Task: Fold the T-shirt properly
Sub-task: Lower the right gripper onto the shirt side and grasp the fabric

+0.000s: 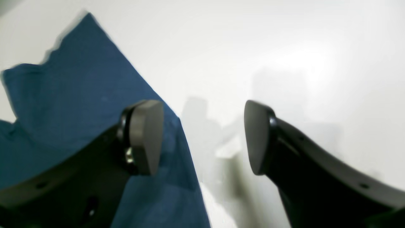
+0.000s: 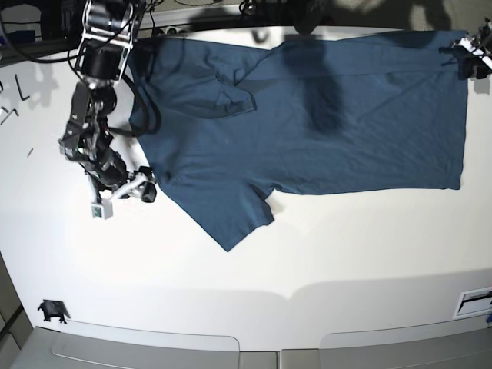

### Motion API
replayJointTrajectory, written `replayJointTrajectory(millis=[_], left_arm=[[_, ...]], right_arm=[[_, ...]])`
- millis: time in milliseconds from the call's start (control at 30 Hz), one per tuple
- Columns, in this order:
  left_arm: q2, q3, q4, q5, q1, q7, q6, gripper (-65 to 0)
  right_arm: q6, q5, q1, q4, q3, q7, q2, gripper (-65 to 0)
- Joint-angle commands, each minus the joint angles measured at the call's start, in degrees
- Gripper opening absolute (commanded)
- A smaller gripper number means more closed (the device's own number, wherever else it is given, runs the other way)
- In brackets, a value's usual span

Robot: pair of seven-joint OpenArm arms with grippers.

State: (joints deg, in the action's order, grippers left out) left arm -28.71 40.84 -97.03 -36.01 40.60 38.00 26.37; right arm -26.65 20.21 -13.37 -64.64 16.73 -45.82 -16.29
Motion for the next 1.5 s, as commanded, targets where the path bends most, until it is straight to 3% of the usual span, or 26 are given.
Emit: replayJointTrajectory(millis=[0, 100, 300, 500, 567, 633, 733, 1100, 1267, 1467], left_arm=[[-0.98, 0.57, -0.9, -0.5, 0.37, -0.7, 0.02, -48.7], [-0.98, 0.57, -0.9, -0.5, 0.37, -0.7, 0.02, -48.7], [-0.98, 0.57, -0.9, -0.52, 0.35, -0.74, 0.0, -48.7], [-0.98, 0.57, -0.9, -0.52, 0.35, -0.74, 0.0, -48.7], [-0.98, 0.57, -0.9, -0.52, 0.35, -0.74, 0.0, -48.7], [-0.98, 0.57, -0.9, -0.52, 0.35, -0.76, 0.0, -48.7], [-1.01, 0.57, -0.9, -0.57, 0.28, -0.76, 0.0, -48.5], [-1.9, -0.13, -0.52, -0.57, -7.91, -0.52, 0.15, -43.2], [-6.1, -2.89, 5.6, -0.55, -16.81, -0.5, 0.09, -43.2], [-11.78, -9.29, 24.72, -2.03, -31.74, -1.44, 0.0, -43.2]], right_arm=[[-0.9, 1.09, -2.4, 1.7, 0.22, 0.55, -0.85, -27.0], [-2.34, 2.69, -4.42, 7.5, 0.11, -2.78, -0.81, -27.0], [-5.81, 11.32, -3.76, 8.44, 0.11, -12.7, -0.52, -27.1], [-5.9, 13.0, -3.61, 8.44, 0.11, -13.88, -0.52, -28.1], [-5.9, 13.0, -3.61, 8.41, 0.11, -13.81, -0.52, -32.6], [-5.9, 13.0, -3.61, 8.44, 0.11, -13.81, -0.52, -41.7], [-5.88, 13.0, -3.61, 8.41, 0.11, -13.81, -0.52, -65.0], [-5.88, 13.0, -3.61, 8.44, 0.11, -13.14, -0.52, -65.0], [-5.86, 12.98, -3.61, 8.44, 0.11, -13.14, -0.52, -65.0], [-5.88, 13.0, -3.61, 8.44, 0.11, -13.11, -0.52, -65.0]])
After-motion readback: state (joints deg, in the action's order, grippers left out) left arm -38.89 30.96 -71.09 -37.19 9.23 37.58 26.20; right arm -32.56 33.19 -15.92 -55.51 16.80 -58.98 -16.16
